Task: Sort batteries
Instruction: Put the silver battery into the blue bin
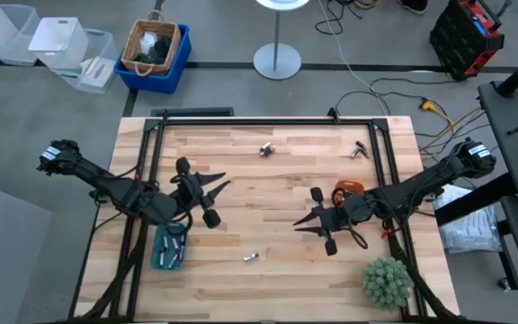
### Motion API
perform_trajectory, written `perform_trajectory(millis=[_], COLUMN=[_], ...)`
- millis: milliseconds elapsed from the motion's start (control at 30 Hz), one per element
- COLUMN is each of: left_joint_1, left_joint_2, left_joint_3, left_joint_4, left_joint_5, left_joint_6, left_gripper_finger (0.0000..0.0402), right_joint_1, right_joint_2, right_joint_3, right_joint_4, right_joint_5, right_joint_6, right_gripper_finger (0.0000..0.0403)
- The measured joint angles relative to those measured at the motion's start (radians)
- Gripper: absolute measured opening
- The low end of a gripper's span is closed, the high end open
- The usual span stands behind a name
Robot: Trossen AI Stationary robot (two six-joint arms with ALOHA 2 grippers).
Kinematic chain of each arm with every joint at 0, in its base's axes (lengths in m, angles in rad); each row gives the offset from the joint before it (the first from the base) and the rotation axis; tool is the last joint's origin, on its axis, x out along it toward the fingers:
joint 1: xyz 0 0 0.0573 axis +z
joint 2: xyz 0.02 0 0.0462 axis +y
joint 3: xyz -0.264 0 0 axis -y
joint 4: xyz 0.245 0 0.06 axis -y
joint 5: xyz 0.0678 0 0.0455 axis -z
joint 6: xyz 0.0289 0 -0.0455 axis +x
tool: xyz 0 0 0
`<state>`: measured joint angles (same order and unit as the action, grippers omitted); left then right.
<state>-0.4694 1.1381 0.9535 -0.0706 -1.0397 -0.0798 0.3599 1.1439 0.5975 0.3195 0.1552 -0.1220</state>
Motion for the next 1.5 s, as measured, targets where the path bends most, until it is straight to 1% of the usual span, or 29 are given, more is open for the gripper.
perform_trajectory(millis=[67, 167, 233, 367, 633, 800, 867, 1033, 1267, 1400, 1500], left_joint_1=[0.000, 0.000, 0.000, 0.000, 0.000, 0.000, 0.000, 0.000, -0.010, -0.010, -0.010], left_joint_2=[0.000, 0.000, 0.000, 0.000, 0.006, 0.027, 0.037, 0.066, 0.109, 0.133, 0.147], left_joint_3=[0.000, 0.000, 0.000, 0.000, 0.000, 0.000, 0.000, 0.000, 0.000, 0.000, 0.000], left_joint_4=[0.007, 0.028, 0.039, 0.048, 0.051, 0.052, 0.052, 0.054, 0.050, 0.037, -0.005], left_joint_5=[-0.001, -0.001, -0.001, -0.002, -0.002, 0.000, 0.000, 0.002, 0.002, 0.004, 0.004], left_joint_6=[-0.013, -0.017, -0.018, -0.017, -0.021, -0.090, -0.097, -0.098, -0.091, -0.087, -0.087], left_gripper_finger=[0.0078, 0.0078, 0.0078, 0.0078, 0.0078, 0.0078, 0.0078, 0.0078, 0.0078, 0.0078, 0.0078], right_joint_1=[0.002, 0.002, 0.002, 0.002, 0.002, 0.002, 0.002, 0.002, 0.009, 0.009, 0.009], right_joint_2=[-0.001, -0.004, -0.011, -0.024, -0.045, -0.043, -0.042, -0.043, -0.042, -0.042, -0.042], right_joint_3=[-0.009, -0.023, -0.028, -0.029, -0.029, -0.029, -0.029, -0.029, -0.029, -0.029, -0.029], right_joint_4=[0.001, -0.001, -0.001, -0.008, -0.007, -0.007, -0.009, -0.008, -0.051, -0.054, -0.054], right_joint_5=[-0.011, -0.065, -0.080, -0.081, -0.081, -0.077, -0.077, -0.077, -0.076, -0.042, -0.010], right_joint_6=[0.008, 0.018, 0.018, 0.019, 0.025, 0.045, 0.080, 0.231, 0.323, 0.387, 0.425], right_gripper_finger=[0.0061, 0.0066, 0.0069, 0.0070, 0.0058, 0.0059, 0.0061, 0.0065, 0.0057, 0.0054, 0.0054])
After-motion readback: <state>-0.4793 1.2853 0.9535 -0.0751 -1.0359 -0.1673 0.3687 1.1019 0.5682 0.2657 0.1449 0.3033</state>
